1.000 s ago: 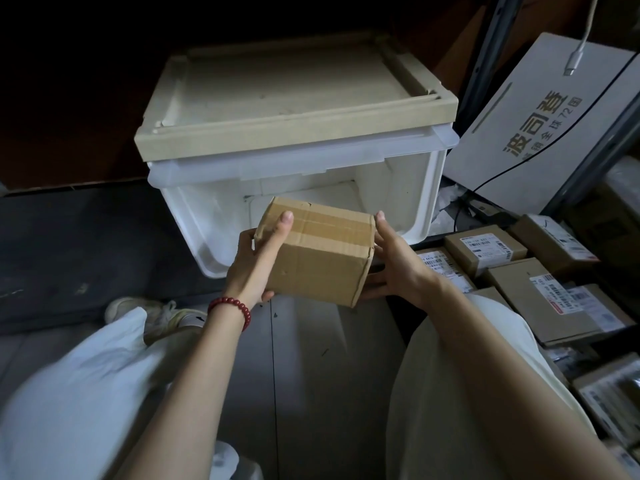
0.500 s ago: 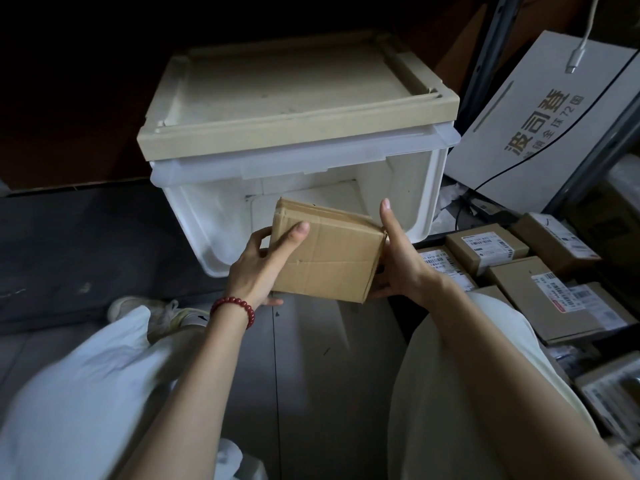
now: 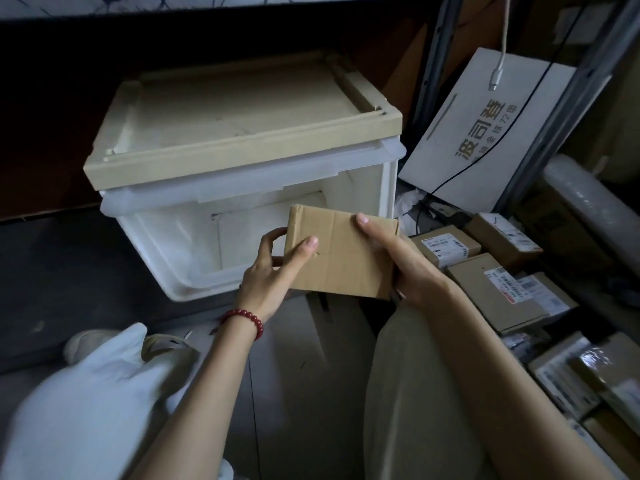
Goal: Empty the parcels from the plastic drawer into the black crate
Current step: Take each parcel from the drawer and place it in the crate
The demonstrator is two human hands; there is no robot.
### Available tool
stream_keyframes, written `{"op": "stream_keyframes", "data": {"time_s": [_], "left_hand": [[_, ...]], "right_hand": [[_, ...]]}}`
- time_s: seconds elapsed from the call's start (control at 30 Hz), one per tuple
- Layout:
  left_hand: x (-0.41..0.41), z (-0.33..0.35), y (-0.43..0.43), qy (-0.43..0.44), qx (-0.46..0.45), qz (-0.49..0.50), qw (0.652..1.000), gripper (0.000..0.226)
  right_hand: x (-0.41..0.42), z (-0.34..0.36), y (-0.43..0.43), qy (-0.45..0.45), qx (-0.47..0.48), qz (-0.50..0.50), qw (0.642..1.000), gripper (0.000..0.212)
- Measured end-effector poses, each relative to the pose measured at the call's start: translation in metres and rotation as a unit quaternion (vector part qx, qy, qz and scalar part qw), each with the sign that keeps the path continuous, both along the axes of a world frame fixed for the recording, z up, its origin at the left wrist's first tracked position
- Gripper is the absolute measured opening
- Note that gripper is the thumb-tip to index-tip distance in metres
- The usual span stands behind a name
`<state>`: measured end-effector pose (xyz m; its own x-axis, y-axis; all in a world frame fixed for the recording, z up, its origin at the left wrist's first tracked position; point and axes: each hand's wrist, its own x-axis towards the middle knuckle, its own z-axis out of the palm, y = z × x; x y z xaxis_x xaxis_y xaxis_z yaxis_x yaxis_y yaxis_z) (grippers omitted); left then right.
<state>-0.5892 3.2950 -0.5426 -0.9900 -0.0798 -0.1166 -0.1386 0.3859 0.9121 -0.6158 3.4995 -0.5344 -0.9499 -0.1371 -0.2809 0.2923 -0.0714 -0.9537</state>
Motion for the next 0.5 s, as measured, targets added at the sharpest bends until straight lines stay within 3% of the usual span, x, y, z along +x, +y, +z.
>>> {"op": "stream_keyframes", "data": {"time_s": [0.2, 0.4, 0.5], "left_hand": [[-0.014, 0.016, 0.067, 0.051, 0.070, -0.096, 0.992, 0.070], [-0.032, 0.041, 0.142, 0.087, 0.052, -0.164, 0.981, 0.062], [-0.038, 0.046, 0.175, 0.078, 0.016, -0.203, 0.976, 0.062]], "right_hand": [[0.021, 0.015, 0.070, 0.073, 0.035, -0.106, 0.991, 0.081], [0.043, 0.021, 0.130, 0.083, 0.021, -0.221, 0.972, 0.085], [0.057, 0.018, 0.155, 0.083, 0.041, -0.266, 0.960, 0.071]]}}
